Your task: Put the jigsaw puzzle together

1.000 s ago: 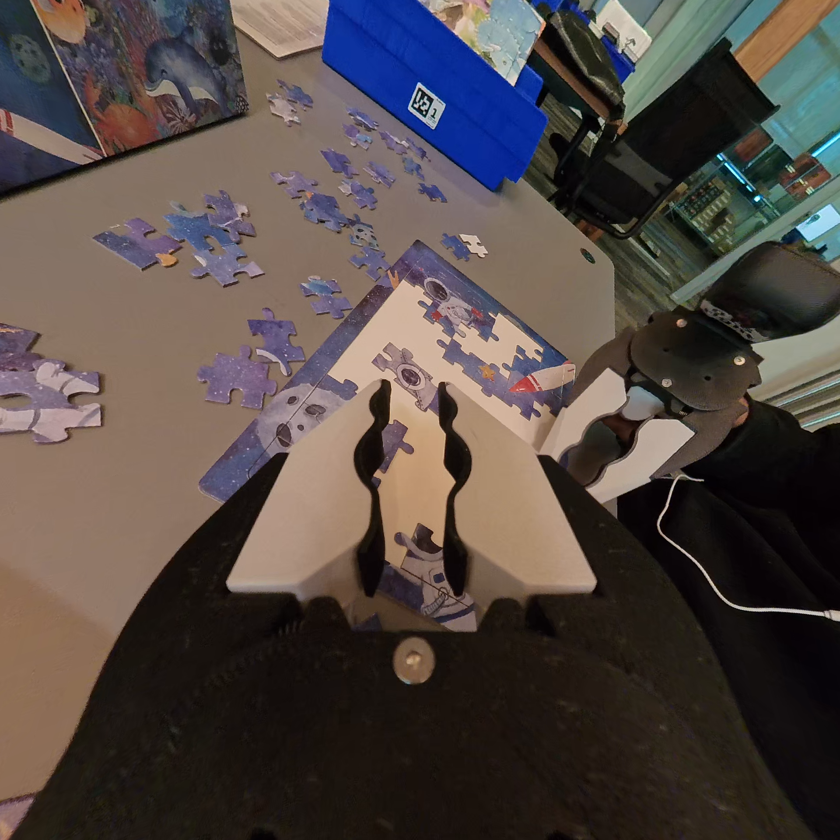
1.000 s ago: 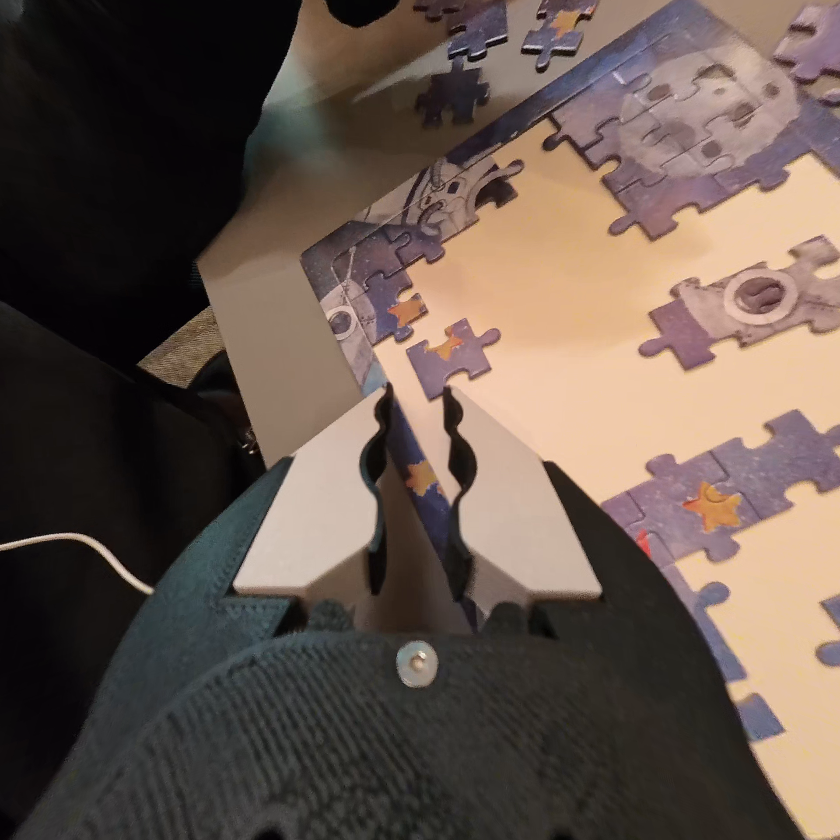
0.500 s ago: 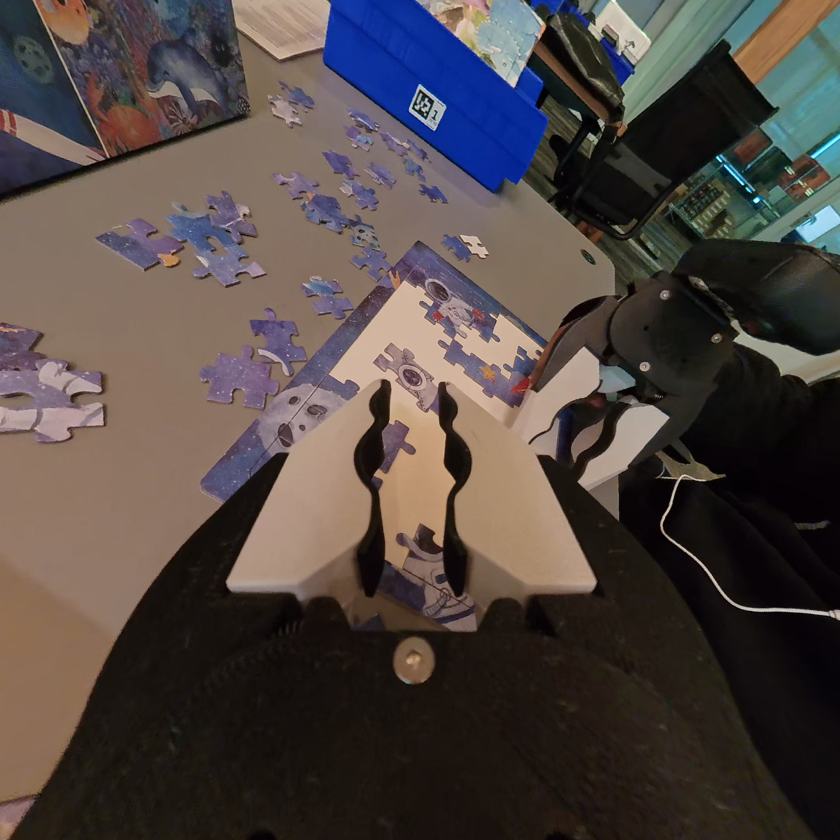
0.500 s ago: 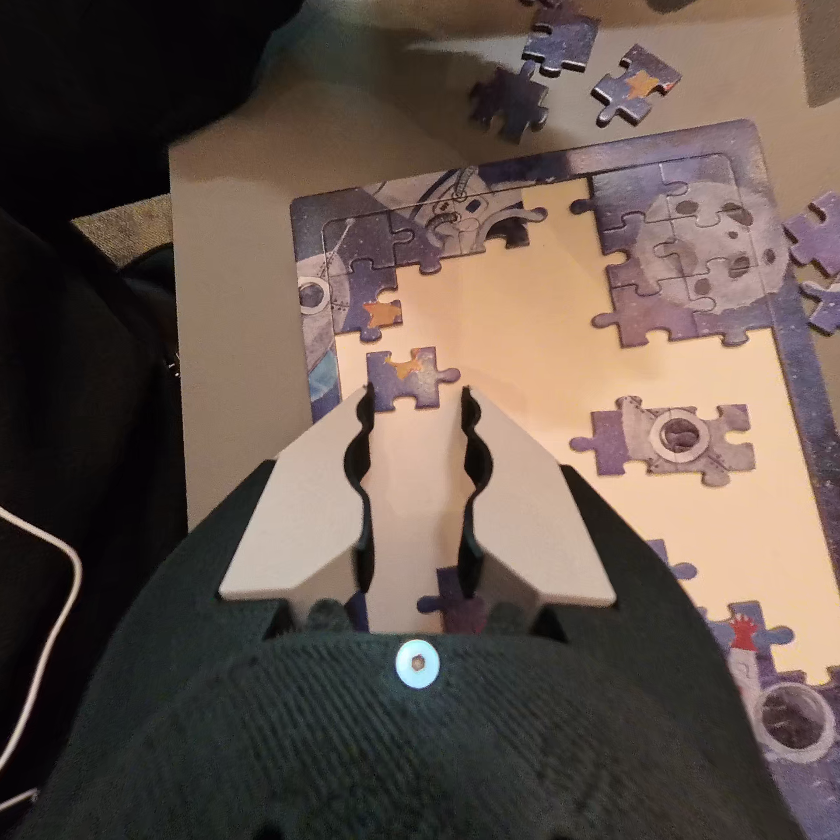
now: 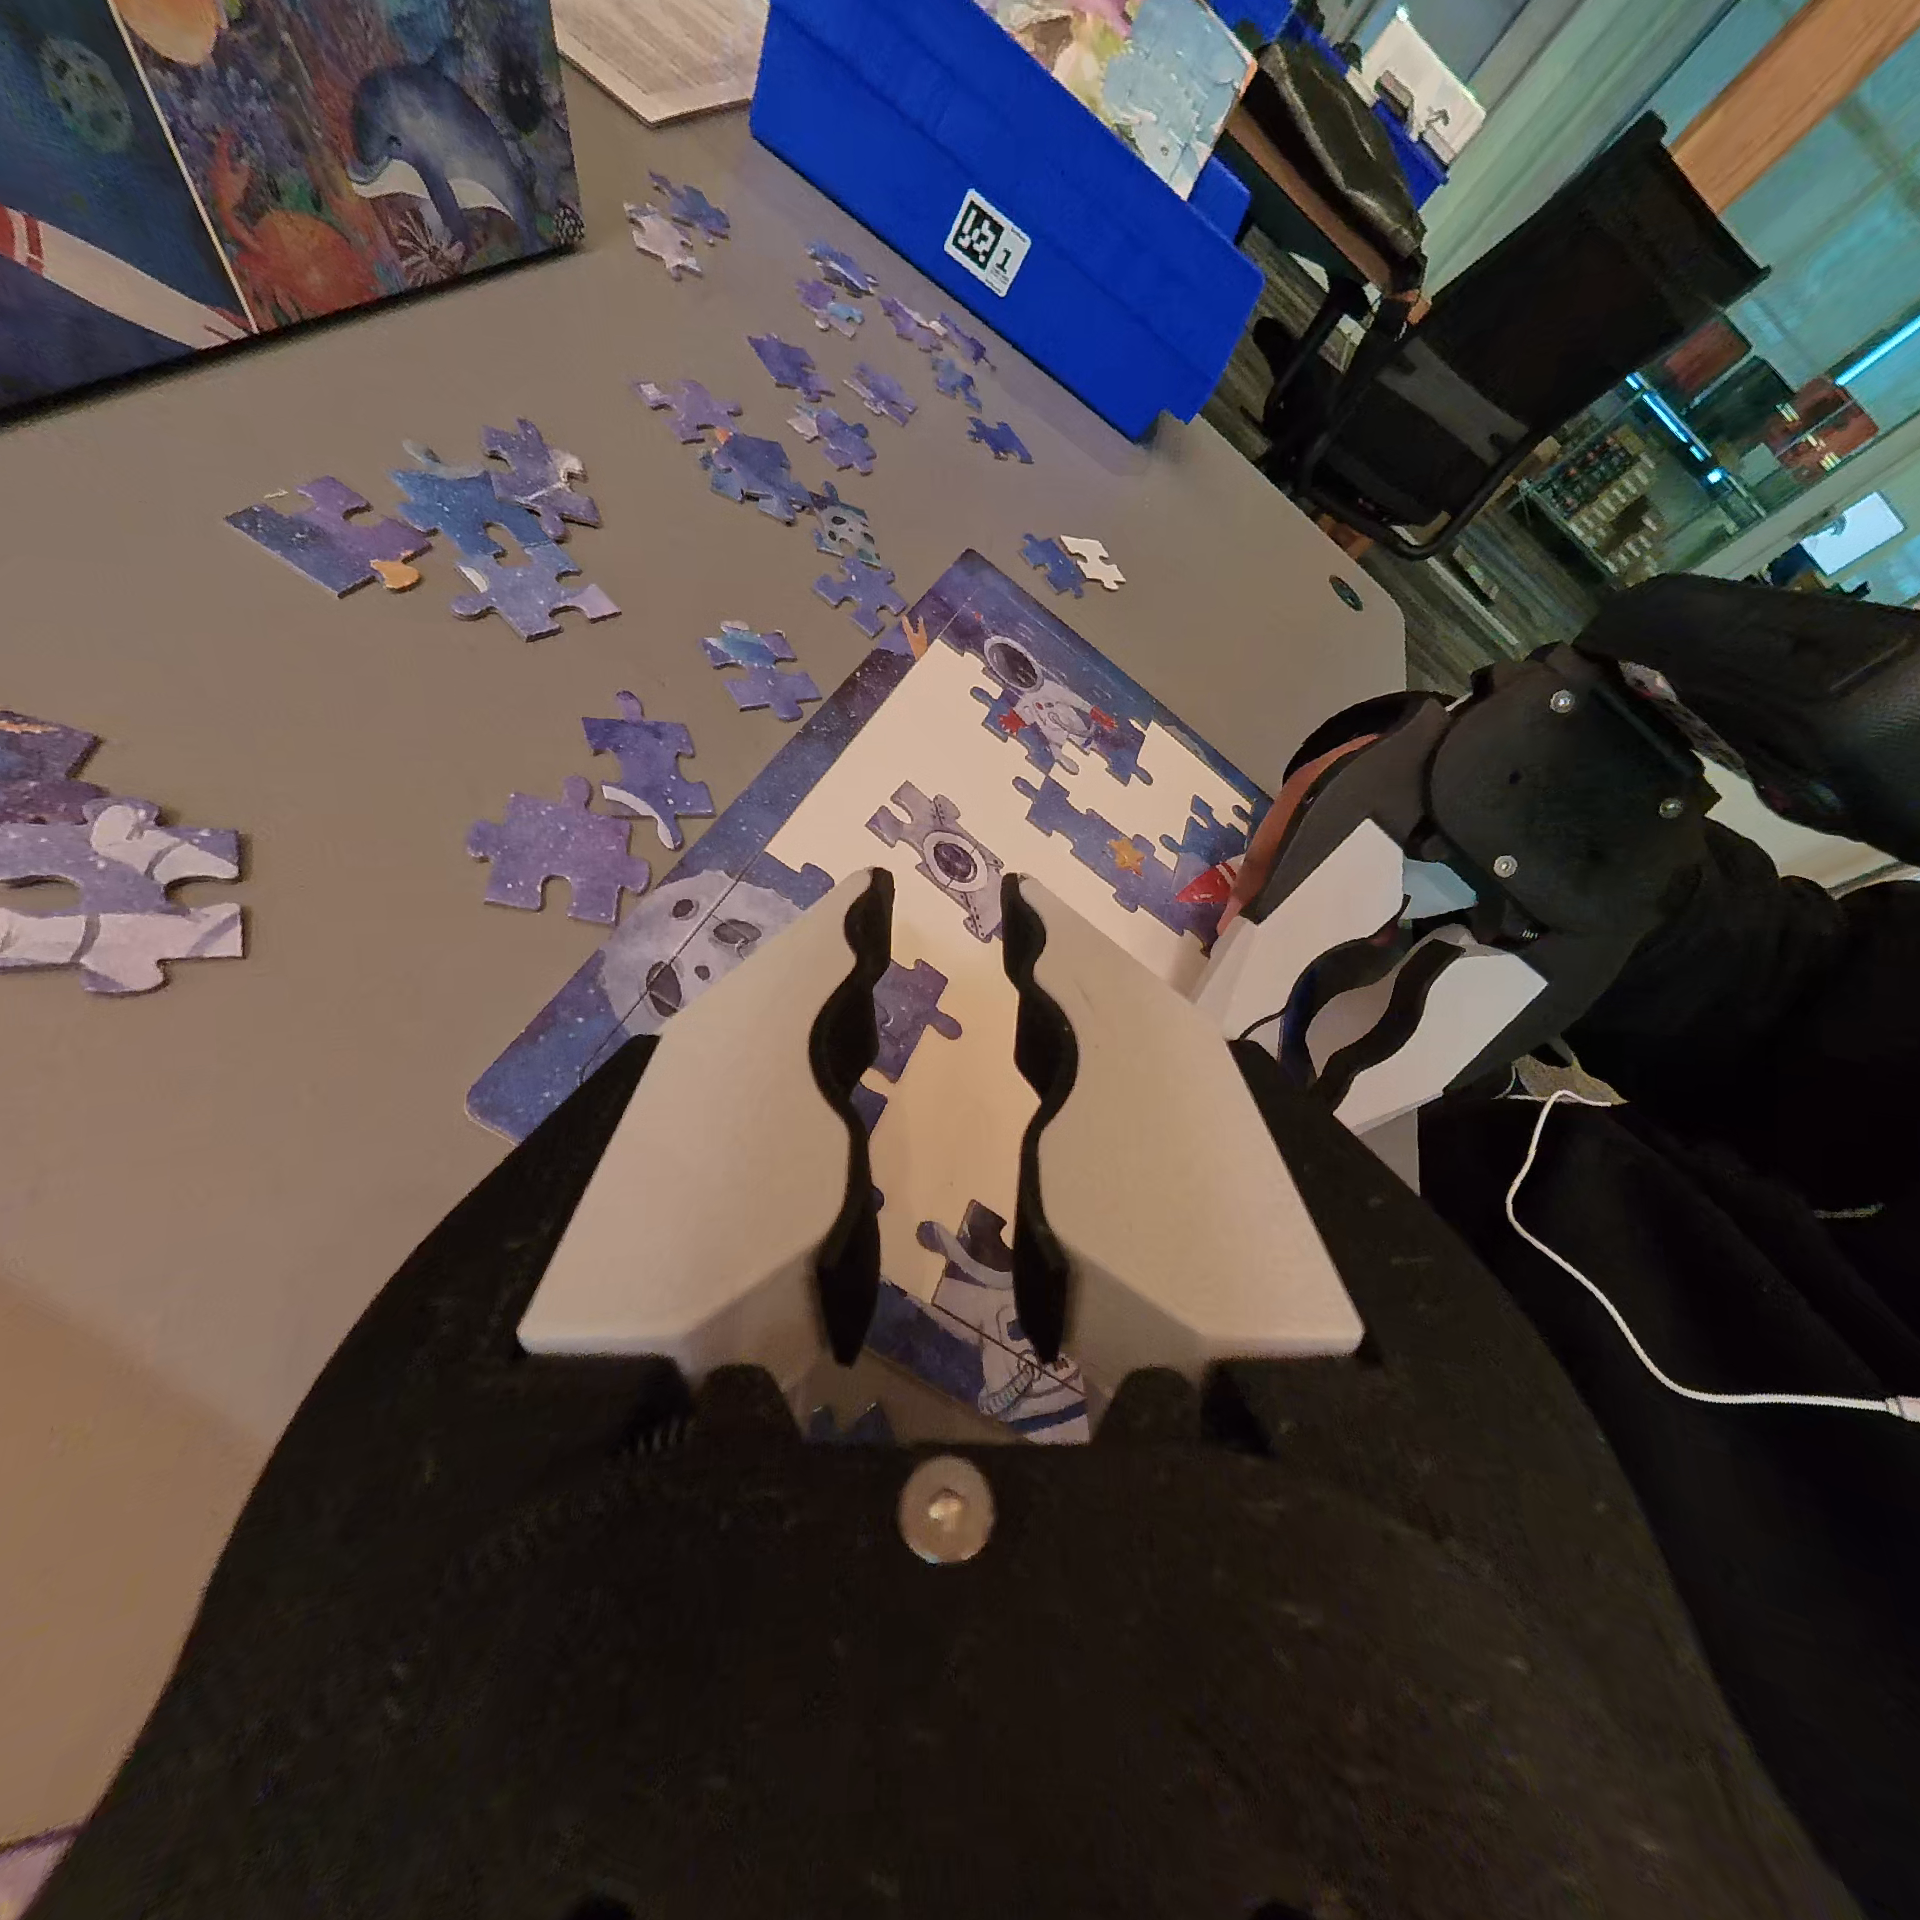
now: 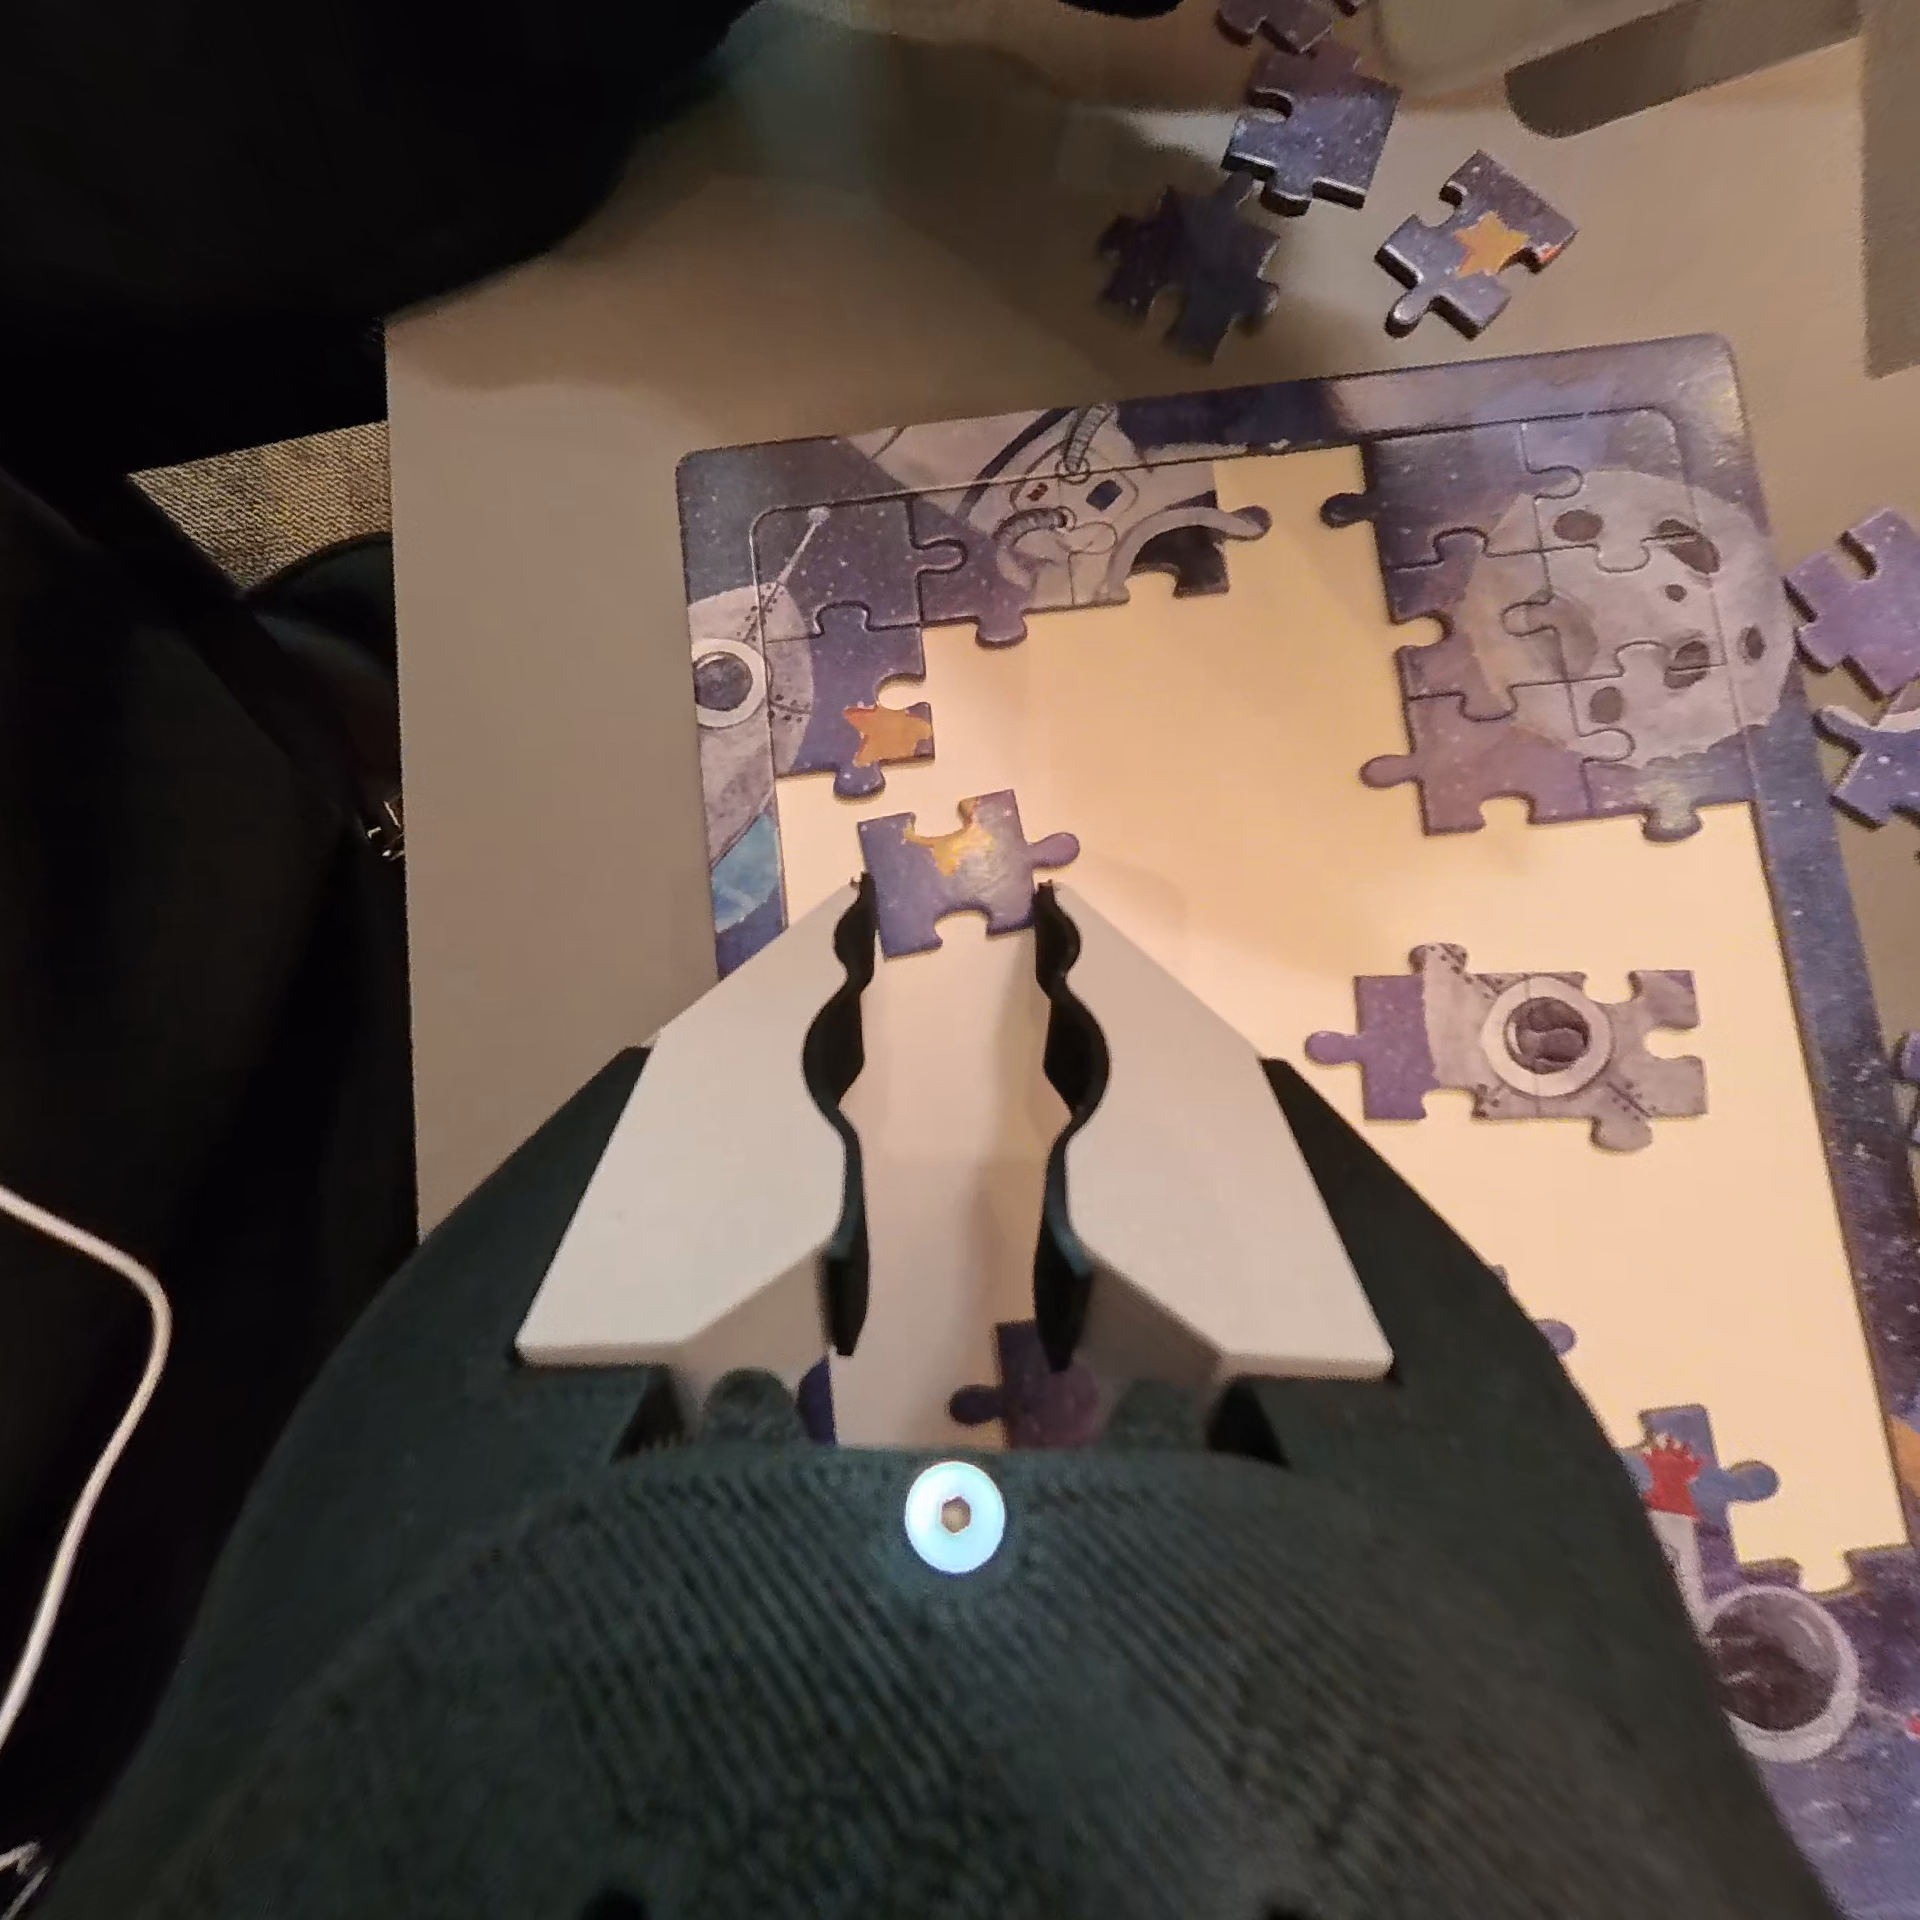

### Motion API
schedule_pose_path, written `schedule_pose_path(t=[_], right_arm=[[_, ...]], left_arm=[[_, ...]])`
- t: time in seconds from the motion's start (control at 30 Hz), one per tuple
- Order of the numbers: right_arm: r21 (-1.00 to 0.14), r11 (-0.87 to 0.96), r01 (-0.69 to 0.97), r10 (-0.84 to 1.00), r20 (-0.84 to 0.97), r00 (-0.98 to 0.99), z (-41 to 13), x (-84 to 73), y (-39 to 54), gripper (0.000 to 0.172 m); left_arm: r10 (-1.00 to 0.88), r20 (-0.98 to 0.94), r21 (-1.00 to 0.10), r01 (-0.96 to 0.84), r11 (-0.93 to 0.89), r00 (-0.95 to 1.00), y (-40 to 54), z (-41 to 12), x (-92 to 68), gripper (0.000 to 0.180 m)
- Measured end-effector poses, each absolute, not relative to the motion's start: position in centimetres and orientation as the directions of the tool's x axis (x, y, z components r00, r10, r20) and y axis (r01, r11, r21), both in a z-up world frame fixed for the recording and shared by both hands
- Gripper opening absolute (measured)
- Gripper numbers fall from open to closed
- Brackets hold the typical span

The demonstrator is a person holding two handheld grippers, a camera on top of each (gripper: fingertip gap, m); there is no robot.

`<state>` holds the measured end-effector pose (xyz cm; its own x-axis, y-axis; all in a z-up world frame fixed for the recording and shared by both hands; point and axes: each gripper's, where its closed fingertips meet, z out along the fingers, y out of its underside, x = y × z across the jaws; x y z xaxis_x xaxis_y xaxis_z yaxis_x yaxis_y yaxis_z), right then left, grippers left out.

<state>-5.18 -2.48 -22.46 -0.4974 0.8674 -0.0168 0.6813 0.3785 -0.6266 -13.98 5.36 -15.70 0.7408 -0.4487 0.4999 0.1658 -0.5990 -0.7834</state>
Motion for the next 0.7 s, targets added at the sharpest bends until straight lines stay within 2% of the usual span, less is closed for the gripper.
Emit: schedule_pose_path(t=[0.2,0.7], right_arm=[[-0.646,0.365,0.671,0.865,-0.032,-0.501,-21.6,-5.1,-3.6,0.029],[-0.603,0.352,0.715,0.896,-0.004,-0.445,-22.2,-5.1,-4.0,0.029]], left_arm=[[-0.448,0.5,-0.783,0.165,-0.6,0.741,5.4,-15.7,-14.0,0.019],[-0.45,0.497,-0.784,0.161,-0.6,0.742,5.4,-15.7,-13.9,0.019]])
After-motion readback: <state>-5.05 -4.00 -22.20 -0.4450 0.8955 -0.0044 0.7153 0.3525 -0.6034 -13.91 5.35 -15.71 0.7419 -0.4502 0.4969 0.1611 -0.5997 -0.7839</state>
